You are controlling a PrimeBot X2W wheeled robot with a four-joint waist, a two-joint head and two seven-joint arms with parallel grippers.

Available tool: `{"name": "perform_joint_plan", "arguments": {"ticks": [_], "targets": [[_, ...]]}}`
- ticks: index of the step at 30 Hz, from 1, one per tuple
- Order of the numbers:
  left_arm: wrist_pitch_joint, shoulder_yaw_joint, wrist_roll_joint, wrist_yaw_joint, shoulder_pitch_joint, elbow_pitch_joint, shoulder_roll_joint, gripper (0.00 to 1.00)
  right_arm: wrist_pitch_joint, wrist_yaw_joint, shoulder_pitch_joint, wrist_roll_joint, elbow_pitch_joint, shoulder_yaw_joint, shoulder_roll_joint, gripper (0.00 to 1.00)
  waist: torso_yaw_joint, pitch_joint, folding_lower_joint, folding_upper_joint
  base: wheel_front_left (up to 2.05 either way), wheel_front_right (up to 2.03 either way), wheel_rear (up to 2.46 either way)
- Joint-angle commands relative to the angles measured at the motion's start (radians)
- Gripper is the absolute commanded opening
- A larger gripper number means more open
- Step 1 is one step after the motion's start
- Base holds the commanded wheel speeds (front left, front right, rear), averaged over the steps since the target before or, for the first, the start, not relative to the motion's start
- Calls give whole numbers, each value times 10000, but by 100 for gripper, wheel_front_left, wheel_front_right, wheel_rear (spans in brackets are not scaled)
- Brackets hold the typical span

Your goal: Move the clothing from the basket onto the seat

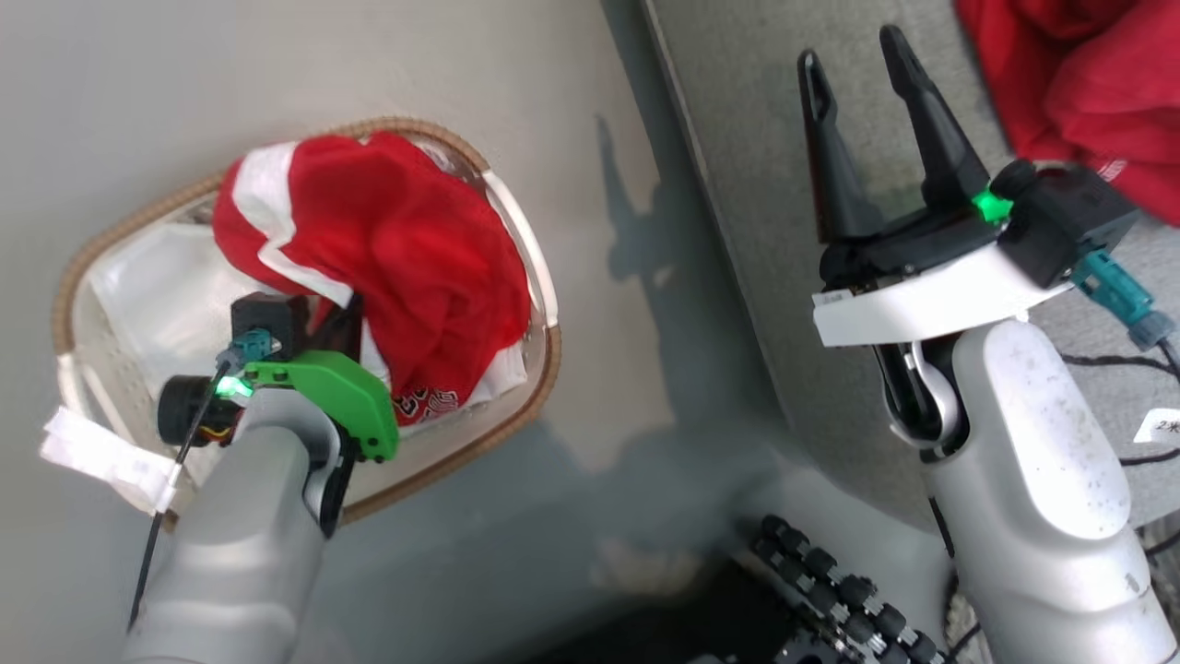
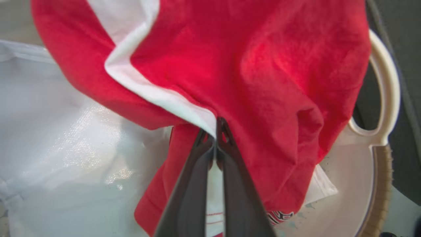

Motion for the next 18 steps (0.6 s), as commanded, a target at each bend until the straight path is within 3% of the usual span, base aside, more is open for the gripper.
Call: {"name": "perform_joint_plan", "arguments": {"ticks": [1,10,18], "targets": [[-49,54,-134,-31,298,-230,70,0,-19,-10,244,-148,106,-14,-28,100,440,-970,0,0,0,0,0],[-33,821,-31,-31,2035,-1842,-257,0,-19,-10,1097,-732,817,-180,-35,100,1185,-3008,0,0,0,0,0],[-33,1483,681,-32,3310,-3353,-505,0,-19,-10,1891,-917,1333,-106,-35,100,1497,-4564,0,0,0,0,0]]}}
